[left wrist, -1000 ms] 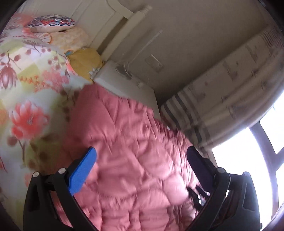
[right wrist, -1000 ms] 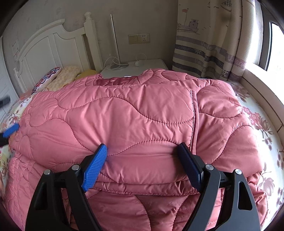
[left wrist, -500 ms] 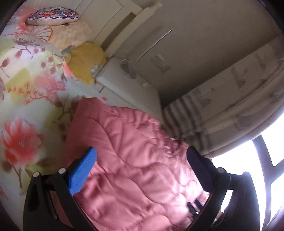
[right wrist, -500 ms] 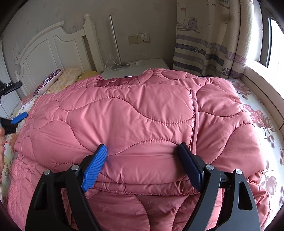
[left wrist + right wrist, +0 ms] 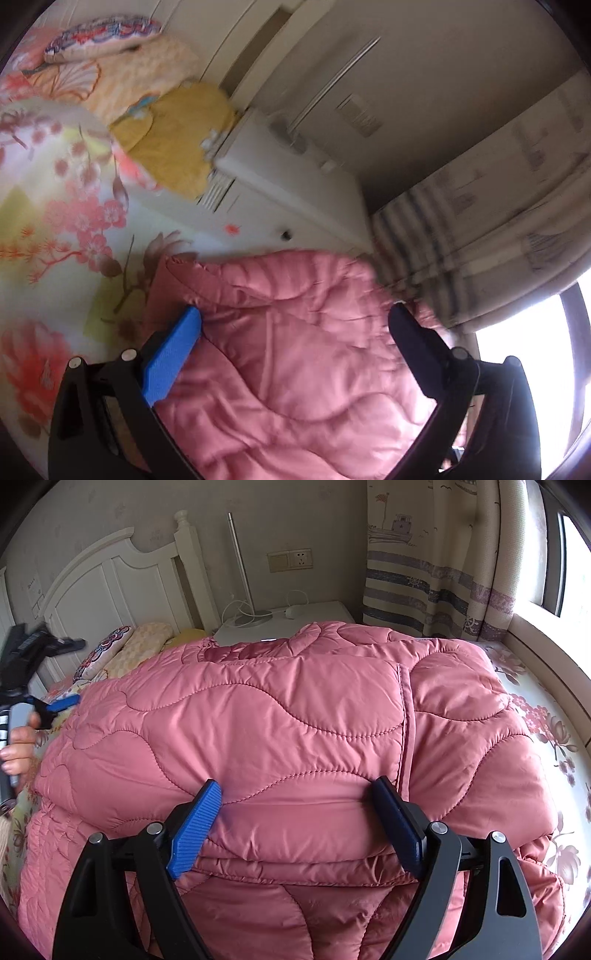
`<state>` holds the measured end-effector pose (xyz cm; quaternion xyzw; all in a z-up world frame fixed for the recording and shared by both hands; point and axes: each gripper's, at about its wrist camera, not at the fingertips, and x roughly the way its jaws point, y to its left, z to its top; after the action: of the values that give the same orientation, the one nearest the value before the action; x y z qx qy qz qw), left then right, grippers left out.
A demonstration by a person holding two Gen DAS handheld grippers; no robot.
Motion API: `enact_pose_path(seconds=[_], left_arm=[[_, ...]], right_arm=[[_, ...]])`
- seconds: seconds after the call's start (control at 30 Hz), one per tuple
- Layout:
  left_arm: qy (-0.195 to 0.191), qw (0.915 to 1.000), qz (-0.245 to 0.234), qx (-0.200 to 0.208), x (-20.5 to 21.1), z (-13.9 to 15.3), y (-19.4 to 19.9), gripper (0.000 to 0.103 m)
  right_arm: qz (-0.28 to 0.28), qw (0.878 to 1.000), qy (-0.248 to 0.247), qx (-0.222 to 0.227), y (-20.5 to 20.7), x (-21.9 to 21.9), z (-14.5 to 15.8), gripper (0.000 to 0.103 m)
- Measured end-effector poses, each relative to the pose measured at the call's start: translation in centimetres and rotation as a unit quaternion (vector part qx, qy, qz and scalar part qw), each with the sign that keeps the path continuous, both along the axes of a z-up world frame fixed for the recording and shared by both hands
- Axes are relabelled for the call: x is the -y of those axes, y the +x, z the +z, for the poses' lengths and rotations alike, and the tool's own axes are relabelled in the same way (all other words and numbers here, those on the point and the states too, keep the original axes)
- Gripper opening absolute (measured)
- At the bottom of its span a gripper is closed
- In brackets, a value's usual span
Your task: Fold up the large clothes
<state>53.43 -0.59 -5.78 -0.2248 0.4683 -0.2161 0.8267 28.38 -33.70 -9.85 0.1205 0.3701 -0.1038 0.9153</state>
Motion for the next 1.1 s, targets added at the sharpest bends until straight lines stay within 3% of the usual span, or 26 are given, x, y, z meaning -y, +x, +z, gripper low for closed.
enact_pose_path(seconds=[0.07, 0.13, 0.3, 0.47, 0.57, 0.67, 0.7, 0.8, 0.9, 0.93, 1.0, 1.1], left_arm=[[0.015, 0.9999, -0.007, -0.003, 0.8, -1.0, 0.5, 0.100], [0.035, 0.9993, -0.006, 0.008, 1.1, -0.3, 0.4, 0.100], [0.044, 0.9984, 0.005, 0.036, 1.4, 1.5, 0.3, 0.100], [0.107, 0.9940, -0.001, 0.025, 2.8, -1.1, 1.3, 0.100], [0.137, 0.9896, 0.016, 0.042, 3.5, 0.4, 0.0, 0.100], [0.127, 0.9872, 0.009, 0.095, 4.2, 3.3, -4.1, 0.100], [0.134, 0.9848, -0.002, 0.111, 4.7, 3.8, -5.5, 0.101], [0.217, 0.9628, -0.034, 0.157, 7.3, 3.5, -10.3, 0.101], [0.317, 0.9315, -0.074, 0.163, 10.2, -0.1, -12.7, 0.101], [0.332, 0.9251, -0.076, 0.169, 10.5, -0.8, -13.0, 0.101], [0.335, 0.9227, -0.068, 0.179, 10.1, -1.4, -13.5, 0.101], [0.325, 0.9314, -0.016, 0.163, 8.7, 0.2, -14.8, 0.101]], right_arm=[[0.001, 1.000, 0.002, 0.001, 0.0, 0.1, 0.0, 0.082], [0.002, 1.000, 0.003, 0.002, 0.0, 0.1, 0.0, 0.082], [0.004, 1.000, 0.007, 0.003, 0.0, 0.2, 0.0, 0.083], [0.006, 1.000, 0.010, 0.005, -0.1, 0.2, 0.1, 0.083], [0.006, 1.000, 0.008, 0.004, -0.1, 0.2, 0.1, 0.083], [0.006, 1.000, 0.011, 0.005, -0.1, 0.2, 0.0, 0.084], [0.006, 1.000, 0.011, 0.006, -0.1, 0.2, 0.1, 0.084], [0.006, 1.000, 0.013, 0.006, -0.1, 0.3, 0.0, 0.084], [0.006, 1.000, 0.013, 0.006, -0.1, 0.3, 0.0, 0.084], [0.006, 1.000, 0.012, 0.006, -0.1, 0.4, 0.0, 0.084], [0.006, 1.000, 0.011, 0.006, -0.2, 0.4, 0.0, 0.085], [0.006, 1.000, 0.008, 0.004, -0.1, 0.3, 0.0, 0.086]])
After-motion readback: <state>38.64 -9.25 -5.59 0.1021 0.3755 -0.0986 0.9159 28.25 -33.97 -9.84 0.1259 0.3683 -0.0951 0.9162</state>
